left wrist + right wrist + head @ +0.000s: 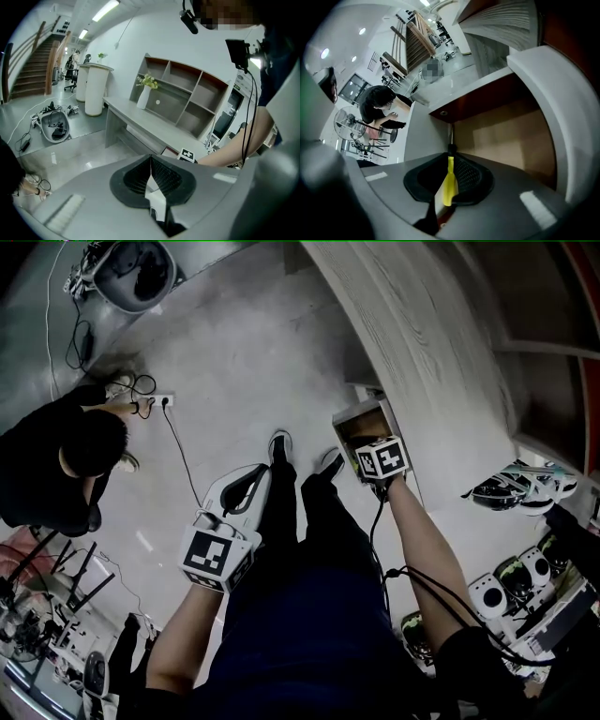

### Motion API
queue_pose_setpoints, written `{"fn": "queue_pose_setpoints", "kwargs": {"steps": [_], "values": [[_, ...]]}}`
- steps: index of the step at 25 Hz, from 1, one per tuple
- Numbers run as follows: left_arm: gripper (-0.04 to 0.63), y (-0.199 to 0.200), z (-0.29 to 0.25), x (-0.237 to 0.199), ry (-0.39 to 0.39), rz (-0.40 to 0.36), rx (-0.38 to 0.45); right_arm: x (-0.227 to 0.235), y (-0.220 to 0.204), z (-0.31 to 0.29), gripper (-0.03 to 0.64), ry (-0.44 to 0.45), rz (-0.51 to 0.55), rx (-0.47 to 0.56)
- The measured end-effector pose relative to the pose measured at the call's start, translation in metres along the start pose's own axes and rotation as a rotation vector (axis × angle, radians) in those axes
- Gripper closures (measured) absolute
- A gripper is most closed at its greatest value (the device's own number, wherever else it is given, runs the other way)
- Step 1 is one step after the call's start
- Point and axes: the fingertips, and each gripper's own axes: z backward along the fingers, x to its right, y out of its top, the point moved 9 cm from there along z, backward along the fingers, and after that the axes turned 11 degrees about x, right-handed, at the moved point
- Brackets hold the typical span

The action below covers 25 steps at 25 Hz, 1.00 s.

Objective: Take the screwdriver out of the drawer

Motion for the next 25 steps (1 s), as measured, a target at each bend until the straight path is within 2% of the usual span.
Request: {"fn": "queue_pose_setpoints", "kwargs": {"steps": [2, 3, 5, 8, 11, 13, 14, 19, 25], "values": [[0.59, 0.001, -0.002, 0.004, -0.009, -0.003, 0.002, -0.004, 0.0, 0.003, 0.582, -0.006, 0.024, 0.022], [0.59, 0.001, -0.003, 0.005, -0.014, -0.004, 0.003, -0.006, 0.001, 0.005, 0.611, -0.016, 0.029, 0.04], [0.589, 0.003, -0.004, 0.007, -0.023, -0.006, 0.003, -0.008, 0.002, 0.01, 0.611, -0.046, 0.026, 0.064], [0.589, 0.003, -0.006, 0.009, -0.034, -0.01, 0.001, -0.009, 0.003, 0.016, 0.611, -0.101, 0.058, 0.018], [0.59, 0.003, -0.009, 0.013, -0.042, -0.008, 0.004, -0.01, -0.002, 0.021, 0.598, -0.071, 0.062, -0.038], [0.589, 0.002, -0.01, 0.014, -0.046, -0.006, 0.004, -0.01, -0.005, 0.023, 0.533, -0.051, 0.069, -0.083], [0.589, 0.001, -0.01, 0.015, -0.047, -0.004, 0.005, -0.01, -0.007, 0.022, 0.523, -0.047, 0.074, -0.108], [0.589, -0.005, -0.008, 0.013, -0.042, 0.011, -0.001, -0.009, -0.009, 0.011, 0.528, -0.065, 0.133, -0.205], [0.589, -0.009, 0.002, 0.004, -0.025, 0.051, -0.008, -0.008, -0.01, 0.008, 0.557, -0.008, 0.178, -0.213]]}}
